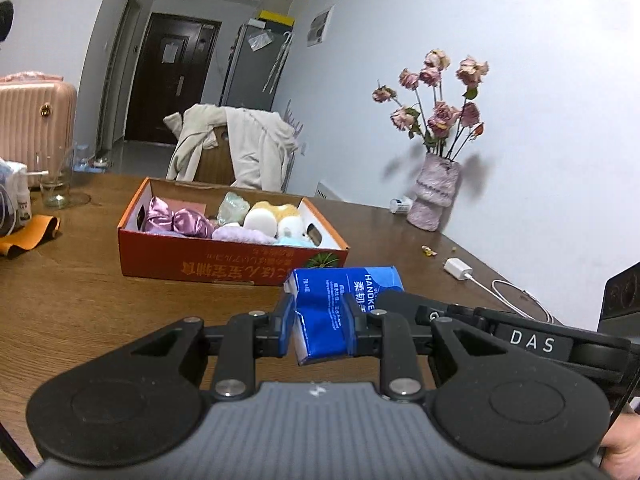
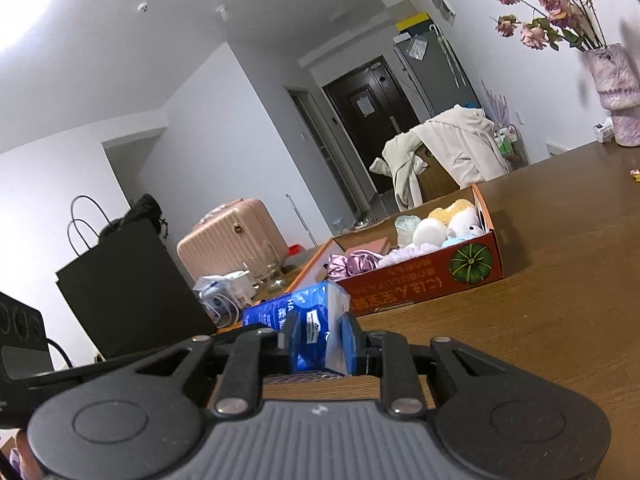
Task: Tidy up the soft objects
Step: 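Lift the tissue pack with both grippers, lower it into the box and open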
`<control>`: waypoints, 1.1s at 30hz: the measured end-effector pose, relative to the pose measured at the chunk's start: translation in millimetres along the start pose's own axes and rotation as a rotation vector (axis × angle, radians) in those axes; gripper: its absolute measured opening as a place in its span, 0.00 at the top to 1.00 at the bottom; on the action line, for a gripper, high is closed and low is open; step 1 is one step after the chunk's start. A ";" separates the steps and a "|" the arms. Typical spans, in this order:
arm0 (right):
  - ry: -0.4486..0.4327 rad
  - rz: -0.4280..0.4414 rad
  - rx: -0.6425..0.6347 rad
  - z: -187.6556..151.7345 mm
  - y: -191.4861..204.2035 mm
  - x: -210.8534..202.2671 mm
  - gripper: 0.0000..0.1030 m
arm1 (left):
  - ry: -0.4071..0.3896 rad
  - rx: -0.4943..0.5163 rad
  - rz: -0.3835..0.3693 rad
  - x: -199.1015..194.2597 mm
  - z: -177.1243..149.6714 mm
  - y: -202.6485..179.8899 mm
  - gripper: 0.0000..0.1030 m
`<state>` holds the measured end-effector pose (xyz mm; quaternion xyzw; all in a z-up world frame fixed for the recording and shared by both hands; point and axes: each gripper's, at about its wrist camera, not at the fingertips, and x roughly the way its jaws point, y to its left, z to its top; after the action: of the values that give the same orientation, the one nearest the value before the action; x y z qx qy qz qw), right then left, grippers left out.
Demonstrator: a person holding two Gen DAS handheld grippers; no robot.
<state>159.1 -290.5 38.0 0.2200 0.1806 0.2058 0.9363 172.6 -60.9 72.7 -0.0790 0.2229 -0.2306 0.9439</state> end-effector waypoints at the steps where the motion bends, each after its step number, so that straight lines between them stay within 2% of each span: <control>1: -0.005 -0.001 -0.004 -0.6 1.8 -3.9 0.80 | -0.002 0.003 -0.002 -2.5 0.3 -1.6 0.76; 10: -0.028 0.002 -0.028 -0.4 11.6 -16.5 0.80 | -0.027 0.014 -0.013 -15.0 1.7 -5.8 0.76; 16: -0.046 -0.005 -0.046 19.6 9.4 -5.6 0.80 | -0.044 0.038 -0.030 0.7 25.3 -4.7 0.76; 21: -0.049 -0.011 -0.052 58.6 -6.5 30.5 0.80 | -0.030 0.039 -0.058 46.2 62.2 10.3 0.76; 26: 0.002 -0.015 -0.030 94.7 -33.7 93.3 0.80 | 0.025 0.012 -0.057 110.4 97.3 41.1 0.76; 33: 0.102 -0.043 0.003 110.9 -75.2 188.3 0.80 | 0.131 -0.021 -0.019 198.9 110.3 85.5 0.76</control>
<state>389.7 -302.0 47.7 0.2067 0.2332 0.1961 0.9297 415.2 -74.0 72.7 -0.0758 0.2857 -0.2418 0.9242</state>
